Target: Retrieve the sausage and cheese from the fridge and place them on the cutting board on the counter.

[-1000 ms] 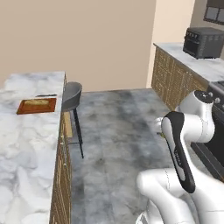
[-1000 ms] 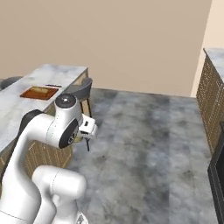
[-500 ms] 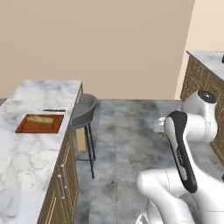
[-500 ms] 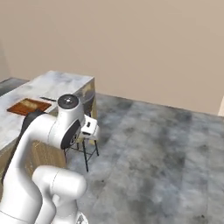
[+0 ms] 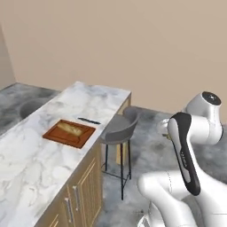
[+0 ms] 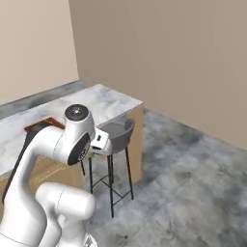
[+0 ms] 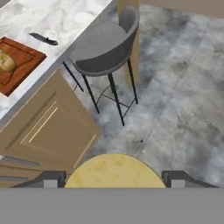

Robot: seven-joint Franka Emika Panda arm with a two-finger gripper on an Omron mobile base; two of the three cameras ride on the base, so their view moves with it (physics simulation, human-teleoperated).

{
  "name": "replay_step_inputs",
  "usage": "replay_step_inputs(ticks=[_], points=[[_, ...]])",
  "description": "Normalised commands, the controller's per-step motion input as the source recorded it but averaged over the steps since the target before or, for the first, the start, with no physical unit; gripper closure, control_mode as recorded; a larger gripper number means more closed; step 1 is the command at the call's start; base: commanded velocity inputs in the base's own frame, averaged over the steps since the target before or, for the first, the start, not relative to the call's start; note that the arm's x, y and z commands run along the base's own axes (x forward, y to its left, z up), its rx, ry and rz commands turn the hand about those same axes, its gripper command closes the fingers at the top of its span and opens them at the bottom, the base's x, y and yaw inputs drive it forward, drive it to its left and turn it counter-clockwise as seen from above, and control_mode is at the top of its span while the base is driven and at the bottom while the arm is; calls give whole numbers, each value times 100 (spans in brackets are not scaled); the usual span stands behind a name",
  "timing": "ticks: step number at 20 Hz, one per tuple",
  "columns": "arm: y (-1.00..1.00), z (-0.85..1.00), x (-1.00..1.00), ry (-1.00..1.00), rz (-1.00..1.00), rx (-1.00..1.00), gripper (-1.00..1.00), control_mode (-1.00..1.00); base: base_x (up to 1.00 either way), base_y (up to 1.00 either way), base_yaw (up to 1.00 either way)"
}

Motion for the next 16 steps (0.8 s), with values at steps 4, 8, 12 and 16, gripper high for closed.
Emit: replay_step_inputs(ticks=[4, 8, 12, 16], points=[[0, 0, 0, 0, 0, 0, 100, 100, 22, -49, 68], [0, 0, 0, 0, 0, 0, 100, 100, 0, -49, 72], [0, 0, 0, 0, 0, 0, 100, 100, 48, -53, 65], [0, 0, 0, 0, 0, 0, 100, 100, 86, -59, 55]])
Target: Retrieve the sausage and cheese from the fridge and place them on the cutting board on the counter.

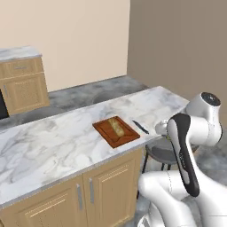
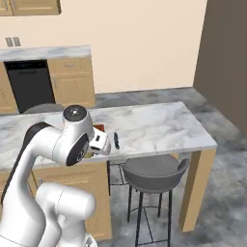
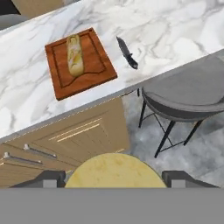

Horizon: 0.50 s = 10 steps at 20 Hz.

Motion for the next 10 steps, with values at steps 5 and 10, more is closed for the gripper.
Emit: replay_step_inputs(ticks=[5, 10], points=[[0, 0, 0, 0, 0, 0, 100, 100, 76, -40, 50], [4, -10, 60, 3, 39, 0, 100, -100, 0, 0, 0]])
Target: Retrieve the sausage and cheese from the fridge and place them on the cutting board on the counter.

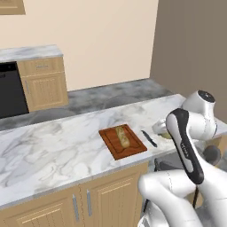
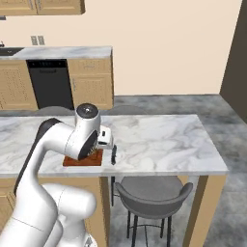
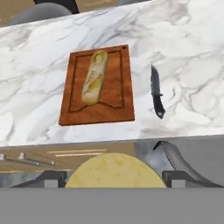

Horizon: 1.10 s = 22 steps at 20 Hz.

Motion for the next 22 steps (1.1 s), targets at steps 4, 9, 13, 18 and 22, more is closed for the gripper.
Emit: replay_step_inputs(ticks=[4, 9, 13, 18, 22], points=[[35, -28, 73, 1, 26, 0, 100, -100, 0, 0, 0], [86, -38, 53, 8, 16, -4, 100, -100, 0, 0, 0], [100, -34, 79, 20, 11, -5, 100, -100, 0, 0, 0], [79, -16, 88, 17, 7, -1, 100, -100, 0, 0, 0], [43, -24, 99, 12, 6, 0, 100, -100, 0, 0, 0]])
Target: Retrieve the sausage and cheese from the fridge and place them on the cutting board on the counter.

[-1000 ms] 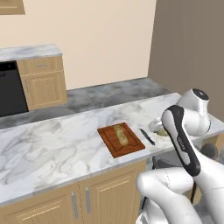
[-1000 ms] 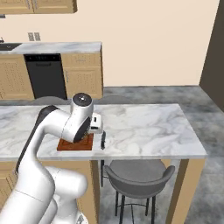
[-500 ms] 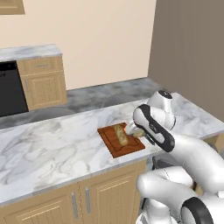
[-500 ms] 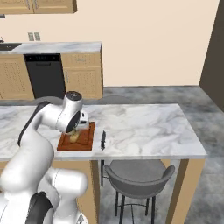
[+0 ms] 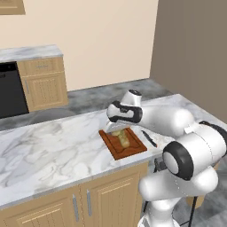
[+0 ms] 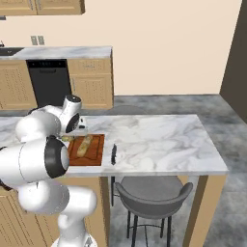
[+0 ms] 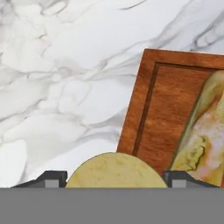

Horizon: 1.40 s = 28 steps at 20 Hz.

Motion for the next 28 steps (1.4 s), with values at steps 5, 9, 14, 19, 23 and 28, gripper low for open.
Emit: replay_step_inputs(ticks=[5, 9, 14, 19, 23, 28], points=[[11, -47, 75, -1, 4, 0, 100, -100, 0, 0, 0], [0, -49, 44, -5, 1, 0, 100, -100, 0, 0, 0], [0, -47, 9, -10, 0, 0, 100, -100, 0, 0, 0], [0, -30, 6, -6, 0, 0, 100, -100, 0, 0, 0], [0, -7, 0, -6, 0, 0, 100, -100, 0, 0, 0], [-4, 0, 0, -12, 0, 0, -100, -100, 0, 0, 0]])
